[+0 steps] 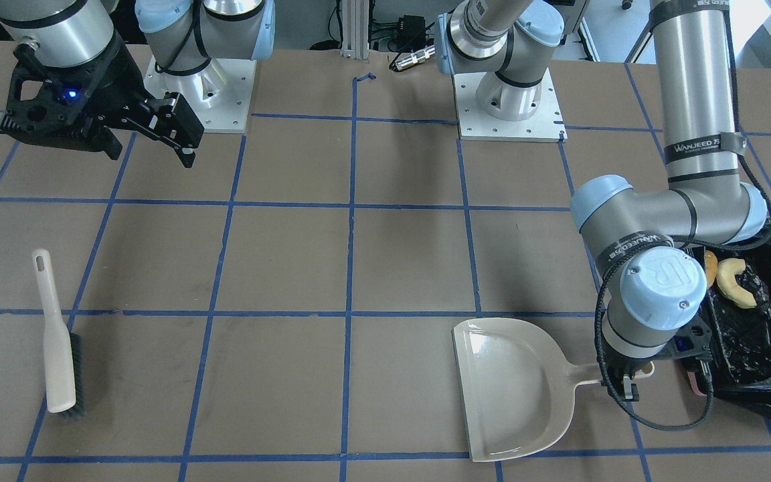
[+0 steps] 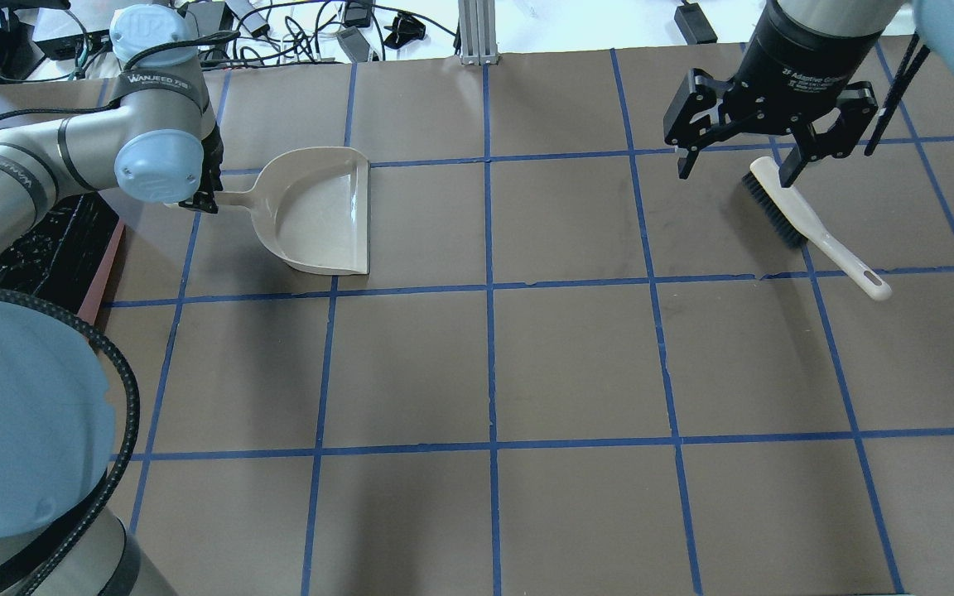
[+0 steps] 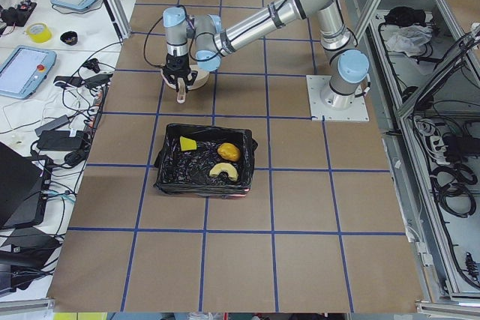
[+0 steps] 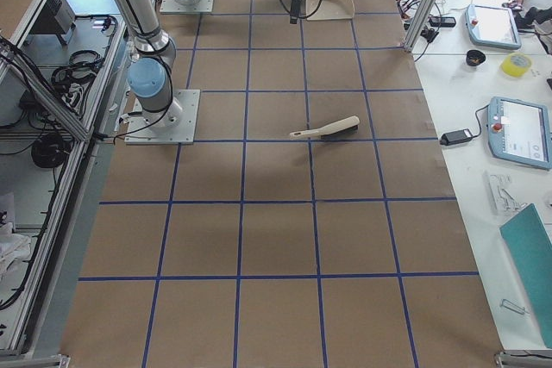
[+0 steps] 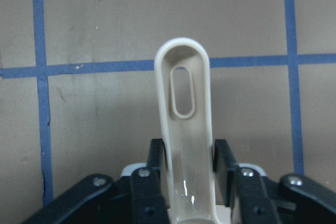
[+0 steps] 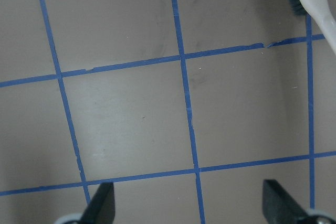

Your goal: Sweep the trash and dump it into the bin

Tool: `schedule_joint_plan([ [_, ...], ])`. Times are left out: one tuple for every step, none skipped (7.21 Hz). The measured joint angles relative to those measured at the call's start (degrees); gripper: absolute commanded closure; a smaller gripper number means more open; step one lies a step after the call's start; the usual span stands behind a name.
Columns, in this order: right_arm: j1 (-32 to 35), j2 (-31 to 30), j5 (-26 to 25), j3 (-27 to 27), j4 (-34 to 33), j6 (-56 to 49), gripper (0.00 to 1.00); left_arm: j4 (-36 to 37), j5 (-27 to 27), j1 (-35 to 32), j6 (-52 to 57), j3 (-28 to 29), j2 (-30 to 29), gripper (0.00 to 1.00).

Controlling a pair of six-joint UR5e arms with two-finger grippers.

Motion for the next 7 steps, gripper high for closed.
schedule_joint_plan([
  [0.0, 0.0, 0.0, 0.0, 0.0, 0.0, 0.00, 0.0, -0.1, -0.6, 4.4, 0.3, 0.6, 0.32],
  [0.0, 0.0, 0.0, 0.0, 0.0, 0.0, 0.00, -0.1, -0.1, -0.9, 11.9, 0.5, 1.7, 0.22],
  [0.0, 0.0, 0.0, 0.0, 0.0, 0.0, 0.00, -0.1, 0.0, -1.0, 19.9, 0.8, 2.8, 0.14],
  [-0.1, 0.0, 0.0, 0.0, 0.0, 0.0, 0.00, -0.2, 0.2, -1.2, 27.2, 1.0, 3.9, 0.03],
  [-0.1, 0.0, -0.1, 0.0, 0.0, 0.0, 0.00, -0.2, 0.0, -1.4, 35.8, 1.2, 5.1, 0.00],
  [-0.1, -0.1, -0.1, 0.0, 0.0, 0.0, 0.00, -0.2, -0.5, -1.5, 44.0, 1.9, 6.5, 0.00],
  [-0.1, -0.3, -0.1, 0.0, 0.0, 0.0, 0.00, -0.4, -1.2, -1.6, 49.4, 2.6, 8.1, 0.00],
])
